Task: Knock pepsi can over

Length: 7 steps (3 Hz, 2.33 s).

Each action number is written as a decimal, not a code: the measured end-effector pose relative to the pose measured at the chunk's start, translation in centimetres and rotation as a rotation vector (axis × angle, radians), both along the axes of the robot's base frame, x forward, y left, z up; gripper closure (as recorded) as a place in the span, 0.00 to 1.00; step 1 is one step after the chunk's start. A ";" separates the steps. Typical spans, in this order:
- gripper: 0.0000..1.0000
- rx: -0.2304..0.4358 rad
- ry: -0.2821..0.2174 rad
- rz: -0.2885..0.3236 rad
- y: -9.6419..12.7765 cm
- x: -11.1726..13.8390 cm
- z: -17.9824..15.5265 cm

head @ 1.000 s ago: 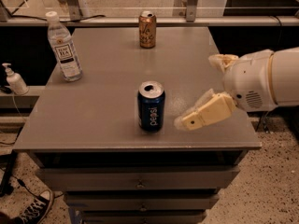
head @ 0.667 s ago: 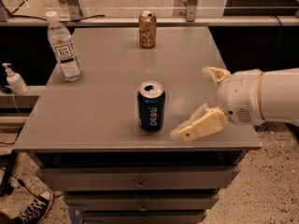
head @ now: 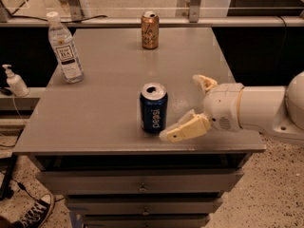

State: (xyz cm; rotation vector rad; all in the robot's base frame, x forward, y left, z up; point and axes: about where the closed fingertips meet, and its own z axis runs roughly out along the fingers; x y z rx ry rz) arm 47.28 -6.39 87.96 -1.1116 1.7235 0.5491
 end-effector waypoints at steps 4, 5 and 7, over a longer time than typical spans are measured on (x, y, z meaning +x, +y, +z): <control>0.00 0.108 -0.014 -0.093 4.1 7.2 1.0; 0.00 0.095 0.005 -0.106 5.9 10.4 2.4; 0.00 0.075 -0.006 -0.051 4.5 9.1 2.7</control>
Offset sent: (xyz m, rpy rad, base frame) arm 0.0519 0.0177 -0.0274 0.1591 -0.0088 -0.1090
